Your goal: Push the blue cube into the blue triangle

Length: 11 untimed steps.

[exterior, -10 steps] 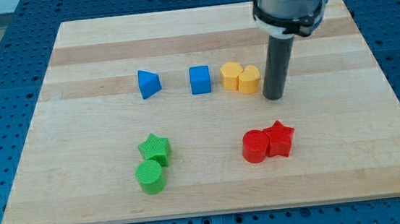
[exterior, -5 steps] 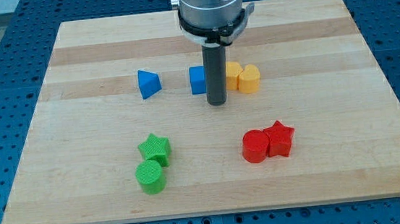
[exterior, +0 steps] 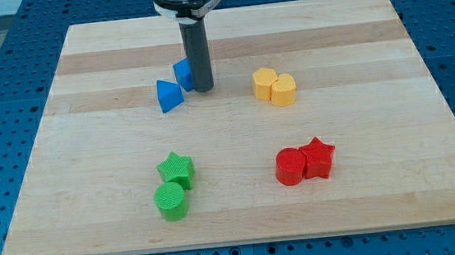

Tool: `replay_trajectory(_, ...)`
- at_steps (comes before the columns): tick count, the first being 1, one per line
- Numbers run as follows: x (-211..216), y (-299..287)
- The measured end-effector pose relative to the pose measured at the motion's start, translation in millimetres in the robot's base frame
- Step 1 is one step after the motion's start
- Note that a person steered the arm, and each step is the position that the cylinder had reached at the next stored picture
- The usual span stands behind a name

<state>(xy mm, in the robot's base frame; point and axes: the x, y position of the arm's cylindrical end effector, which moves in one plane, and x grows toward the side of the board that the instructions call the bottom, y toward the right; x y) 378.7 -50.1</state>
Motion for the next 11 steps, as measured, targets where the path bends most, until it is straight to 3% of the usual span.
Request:
replay_trajectory(1,-12,18)
replay_trajectory(2,-54,21)
replay_trajectory(3,-65,-4)
replay_trajectory(4,-63,-41)
replay_trajectory(6,-63,-42)
replay_trajectory(7,-79,-34)
replay_trajectory(8,-66,14)
replay_trajectory(11,-53,2)
